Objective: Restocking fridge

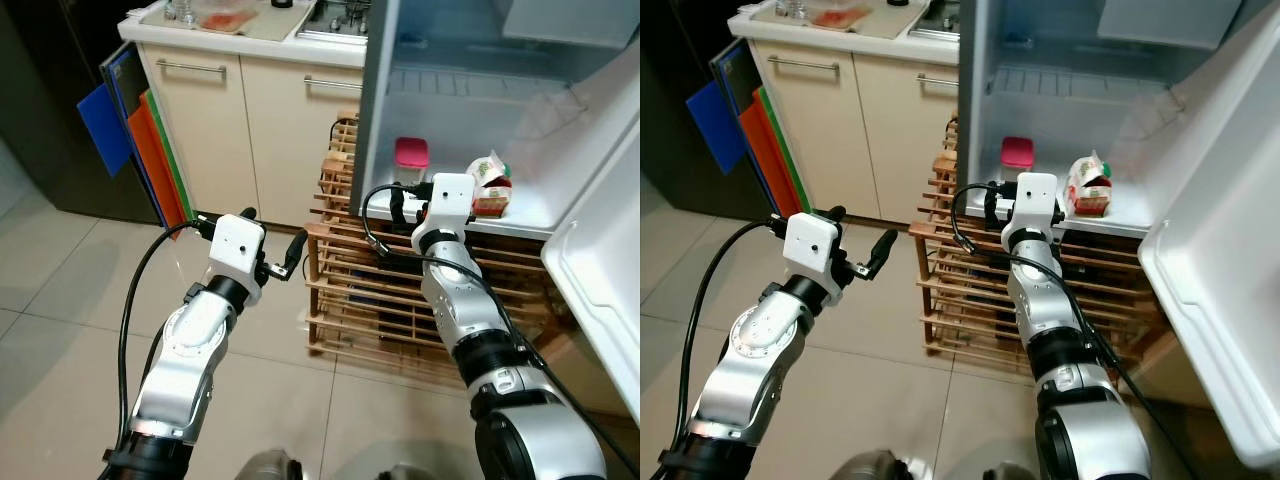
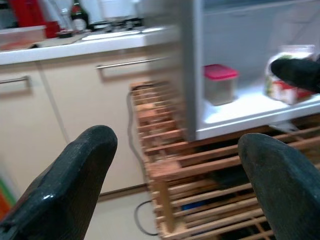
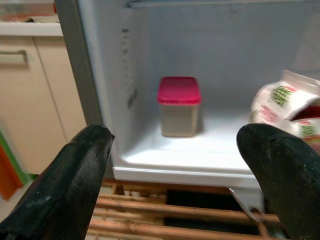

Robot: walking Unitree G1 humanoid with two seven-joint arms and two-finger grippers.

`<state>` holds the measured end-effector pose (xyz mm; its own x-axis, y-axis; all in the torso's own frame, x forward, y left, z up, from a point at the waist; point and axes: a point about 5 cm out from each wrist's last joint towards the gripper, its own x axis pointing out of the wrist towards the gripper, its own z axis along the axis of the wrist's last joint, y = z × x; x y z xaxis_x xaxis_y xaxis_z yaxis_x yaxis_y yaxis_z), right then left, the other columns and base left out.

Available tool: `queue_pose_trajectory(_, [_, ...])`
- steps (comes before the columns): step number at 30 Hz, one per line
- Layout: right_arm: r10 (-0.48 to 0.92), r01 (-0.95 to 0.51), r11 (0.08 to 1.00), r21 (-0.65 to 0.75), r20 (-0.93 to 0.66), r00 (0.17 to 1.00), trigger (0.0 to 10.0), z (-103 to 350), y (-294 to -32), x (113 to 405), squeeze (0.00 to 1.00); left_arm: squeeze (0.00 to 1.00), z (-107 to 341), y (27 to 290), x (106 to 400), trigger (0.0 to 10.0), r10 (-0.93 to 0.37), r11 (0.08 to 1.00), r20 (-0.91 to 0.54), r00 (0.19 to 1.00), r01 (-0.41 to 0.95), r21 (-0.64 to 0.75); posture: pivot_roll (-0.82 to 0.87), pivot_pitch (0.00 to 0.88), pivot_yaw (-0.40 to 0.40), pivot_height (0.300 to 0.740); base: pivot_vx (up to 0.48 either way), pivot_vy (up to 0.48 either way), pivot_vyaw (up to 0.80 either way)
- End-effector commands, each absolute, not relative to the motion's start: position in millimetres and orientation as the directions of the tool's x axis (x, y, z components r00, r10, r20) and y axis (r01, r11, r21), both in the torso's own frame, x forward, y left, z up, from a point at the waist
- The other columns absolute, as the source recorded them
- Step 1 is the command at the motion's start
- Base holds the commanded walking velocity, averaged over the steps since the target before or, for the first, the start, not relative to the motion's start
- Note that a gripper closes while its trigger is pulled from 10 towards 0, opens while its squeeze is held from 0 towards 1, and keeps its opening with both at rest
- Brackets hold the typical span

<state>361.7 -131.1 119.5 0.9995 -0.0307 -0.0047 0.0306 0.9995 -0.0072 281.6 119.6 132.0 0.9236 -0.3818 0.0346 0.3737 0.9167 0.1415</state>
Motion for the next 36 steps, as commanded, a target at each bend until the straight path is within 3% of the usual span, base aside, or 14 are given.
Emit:
queue_pose_trajectory(1, [-0.019, 0.020, 1.000, -0.014, 0.052, 0.998, 10.0, 130, -129, 362, 0.00, 0.00, 133, 116, 284, 10.0, -0.391, 0.911, 0.043, 0.919, 0.381, 0.158, 0.08, 0.014, 0.008, 0.740, 0.000, 0.000, 0.00])
queue_pose_trajectory(9, [0.007, -0.008, 1.000, 0.007, 0.125, 0.992, 10.0, 136, -122, 346, 0.00, 0.00, 119, 125, 290, 10.0, -0.348, 0.932, -0.029, 0.937, 0.349, 0.098, 0.04, 0.000, 0.006, 0.740, 0.000, 0.000, 0.00])
queue_pose_trajectory(13, [-0.062, 0.060, 0.998, 0.025, 0.096, 0.993, 10.0, 127, -139, 331, 0.00, 0.00, 114, 122, 300, 10.0, -0.320, 0.943, -0.057, 0.946, 0.323, 0.074, 0.00, 0.000, 0.004, 0.740, 0.000, 0.000, 0.00])
queue_pose_trajectory(14, [-0.078, 0.075, 0.997, 0.036, 0.084, 0.993, 10.0, 125, -141, 330, 0.50, 0.00, 114, 121, 300, 10.0, -0.324, 0.942, -0.057, 0.944, 0.327, 0.077, 0.00, 0.000, 0.004, 0.740, 0.000, 0.000, 0.00])
queue_pose_trajectory(16, [-0.089, 0.085, 0.995, 0.052, 0.078, 0.993, 10.0, 125, -145, 329, 0.50, 0.00, 114, 117, 303, 10.0, -0.333, 0.938, -0.057, 0.941, 0.336, 0.083, -0.02, 0.000, 0.006, 0.740, 0.000, 0.000, 0.00])
queue_pose_trajectory(17, [-0.095, 0.092, 0.995, 0.048, 0.061, 0.994, 10.0, 122, -147, 328, 0.91, 0.00, 115, 112, 305, 10.0, -0.343, 0.934, -0.054, 0.938, 0.347, 0.090, -0.03, 0.000, 0.011, 0.740, 0.000, 0.000, 0.00])
queue_pose_trajectory(18, [-0.095, 0.092, 0.995, 0.048, 0.061, 0.994, 10.0, 122, -147, 328, 0.91, 0.00, 115, 112, 305, 10.0, -0.343, 0.934, -0.054, 0.938, 0.347, 0.090, -0.03, 0.000, 0.011, 0.740, 0.000, 0.000, 0.00])
queue_pose_trajectory(19, [-0.099, 0.097, 0.994, 0.043, 0.050, 0.994, 10.0, 120, -148, 328, 0.56, 0.00, 115, 108, 307, 10.0, -0.357, 0.929, -0.050, 0.933, 0.360, 0.083, -0.04, 0.000, 0.014, 0.740, 0.000, 0.000, 0.00])
queue_pose_trajectory(21, [-0.102, 0.100, 0.994, 0.038, 0.042, 0.994, 10.0, 119, -149, 328, 0.56, 0.00, 115, 104, 308, 10.0, -0.366, 0.926, -0.048, 0.929, 0.369, 0.077, -0.04, 0.000, 0.015, 0.740, 0.000, 0.000, 0.00])
queue_pose_trajectory(22, [-0.108, 0.105, 0.993, 0.050, 0.061, 0.992, 0.0, 122, -149, 325, 0.00, 0.00, 115, 101, 310, 10.0, -0.383, 0.919, -0.049, 0.922, 0.386, 0.075, -0.04, 0.000, 0.021, 0.740, 0.000, 0.000, 0.00])
queue_pose_trajectory(36, [-0.069, 0.068, 0.997, 0.042, 0.029, 0.997, 0.0, 118, -138, 326, 0.00, 0.00, 116, 104, 315, 10.0, -0.374, 0.923, -0.038, 0.927, 0.376, 0.077, -0.02, 0.000, 0.024, 0.740, 0.000, 0.000, 0.00])
